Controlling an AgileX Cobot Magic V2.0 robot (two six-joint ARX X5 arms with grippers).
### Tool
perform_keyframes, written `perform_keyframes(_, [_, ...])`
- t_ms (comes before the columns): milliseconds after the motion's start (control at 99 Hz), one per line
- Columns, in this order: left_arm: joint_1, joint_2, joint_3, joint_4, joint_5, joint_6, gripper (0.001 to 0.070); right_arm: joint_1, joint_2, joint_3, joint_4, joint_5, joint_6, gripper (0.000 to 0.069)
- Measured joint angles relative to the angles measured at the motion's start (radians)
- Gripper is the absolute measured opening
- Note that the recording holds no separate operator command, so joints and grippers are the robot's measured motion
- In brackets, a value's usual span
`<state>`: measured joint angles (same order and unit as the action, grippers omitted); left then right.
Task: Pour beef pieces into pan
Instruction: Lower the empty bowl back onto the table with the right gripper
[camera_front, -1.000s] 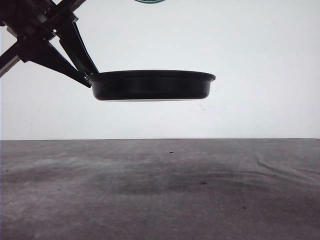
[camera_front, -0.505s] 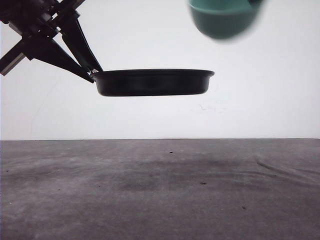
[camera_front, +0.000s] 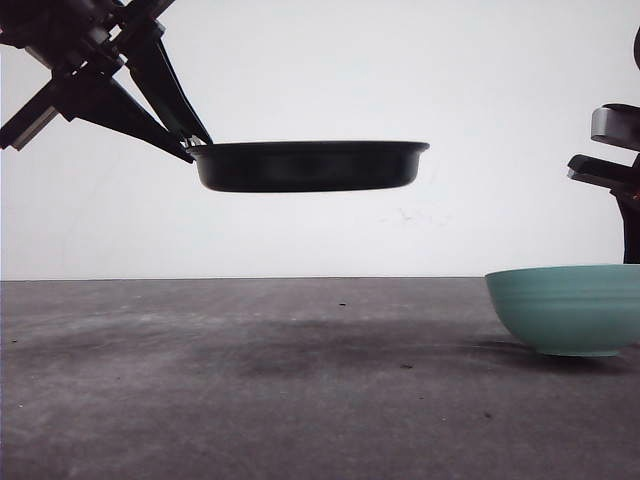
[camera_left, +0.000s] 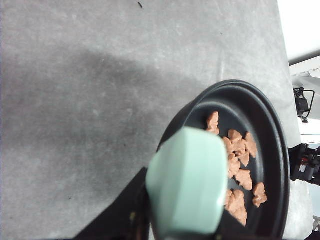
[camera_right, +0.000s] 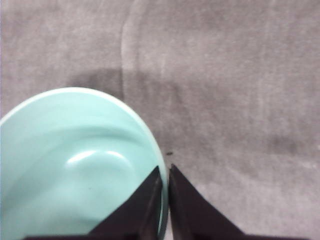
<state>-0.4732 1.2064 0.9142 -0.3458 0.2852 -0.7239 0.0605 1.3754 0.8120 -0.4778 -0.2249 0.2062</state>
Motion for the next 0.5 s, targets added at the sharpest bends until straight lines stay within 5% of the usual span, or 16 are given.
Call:
perform_keyframes(343, [0.0,0.0,0.0,0.0,0.0,0.003,0.0044,0.006,0.0,0.002,-0.005,0.0,-0.008,0.0024])
perform_keyframes(505, [0.0,0.001,0.0,0.0,-0.002,0.003,0.0044,0.019,0.0,0.002,-0.013,-0.001,-0.008,0.0194])
